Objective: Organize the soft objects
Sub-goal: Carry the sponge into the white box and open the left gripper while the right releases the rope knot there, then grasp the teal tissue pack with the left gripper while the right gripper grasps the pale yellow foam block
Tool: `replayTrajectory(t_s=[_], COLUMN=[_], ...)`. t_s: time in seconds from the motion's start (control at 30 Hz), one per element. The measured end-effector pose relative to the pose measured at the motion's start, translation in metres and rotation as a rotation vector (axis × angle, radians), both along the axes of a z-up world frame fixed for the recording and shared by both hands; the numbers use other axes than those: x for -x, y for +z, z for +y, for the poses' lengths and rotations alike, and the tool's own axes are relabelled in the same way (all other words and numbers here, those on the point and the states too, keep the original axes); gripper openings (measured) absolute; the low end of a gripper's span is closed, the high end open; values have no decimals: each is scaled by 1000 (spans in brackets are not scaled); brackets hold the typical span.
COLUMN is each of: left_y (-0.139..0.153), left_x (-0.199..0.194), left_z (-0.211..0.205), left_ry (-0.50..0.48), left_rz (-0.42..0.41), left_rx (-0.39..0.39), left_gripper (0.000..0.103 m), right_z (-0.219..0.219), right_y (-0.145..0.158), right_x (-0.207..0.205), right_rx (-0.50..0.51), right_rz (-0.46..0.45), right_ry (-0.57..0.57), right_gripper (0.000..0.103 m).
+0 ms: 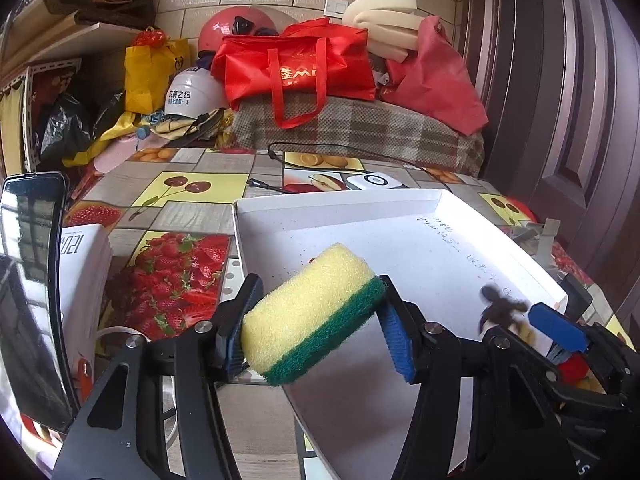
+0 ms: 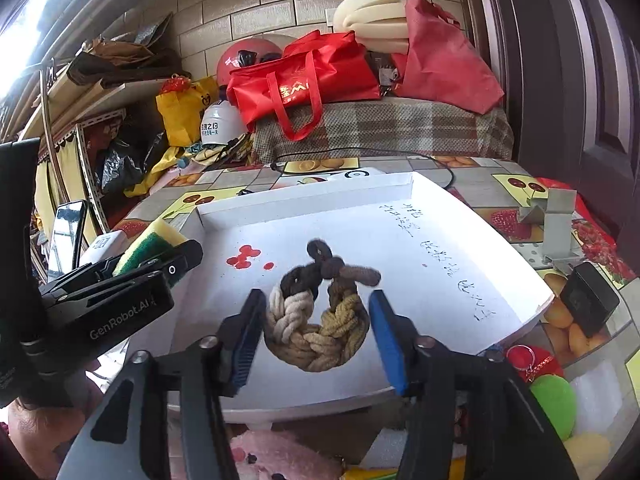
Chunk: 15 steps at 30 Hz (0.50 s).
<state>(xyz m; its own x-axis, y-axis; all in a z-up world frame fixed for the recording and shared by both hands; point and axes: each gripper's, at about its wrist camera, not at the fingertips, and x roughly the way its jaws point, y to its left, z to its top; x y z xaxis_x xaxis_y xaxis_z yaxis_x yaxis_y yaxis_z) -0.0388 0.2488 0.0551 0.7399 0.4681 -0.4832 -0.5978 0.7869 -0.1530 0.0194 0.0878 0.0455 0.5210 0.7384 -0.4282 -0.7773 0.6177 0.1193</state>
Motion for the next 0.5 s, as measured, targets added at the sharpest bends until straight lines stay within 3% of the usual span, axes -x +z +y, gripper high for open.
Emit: replayTrajectory(t_s=[0.03, 0.07, 0.1, 0.2, 0.33, 0.5], left_y=[1, 2, 2, 3, 2, 5], left_x=[0, 1, 2, 6, 9, 14], left_z=[-1, -2, -3, 1, 5, 2], left_ry=[7, 12, 31, 50, 58, 59], left_rz=[0, -1, -3, -17, -29, -59], left_rx=[-8, -18, -25, -15, -1, -21], left_gripper=[73, 86, 91, 100, 103, 103], right_z=[-1, -3, -5, -7, -8, -9], right_y=[1, 2, 3, 7, 9, 11], right_x=[1, 3, 6, 10, 12, 18], right_rx=[-3, -9, -18, -30, -40, -53], right_rz=[-9, -22, -38, -65, -85, -124], right_ry=[-10, -17, -18, -26, -31, -40], right_gripper=[85, 90, 90, 93, 103, 103])
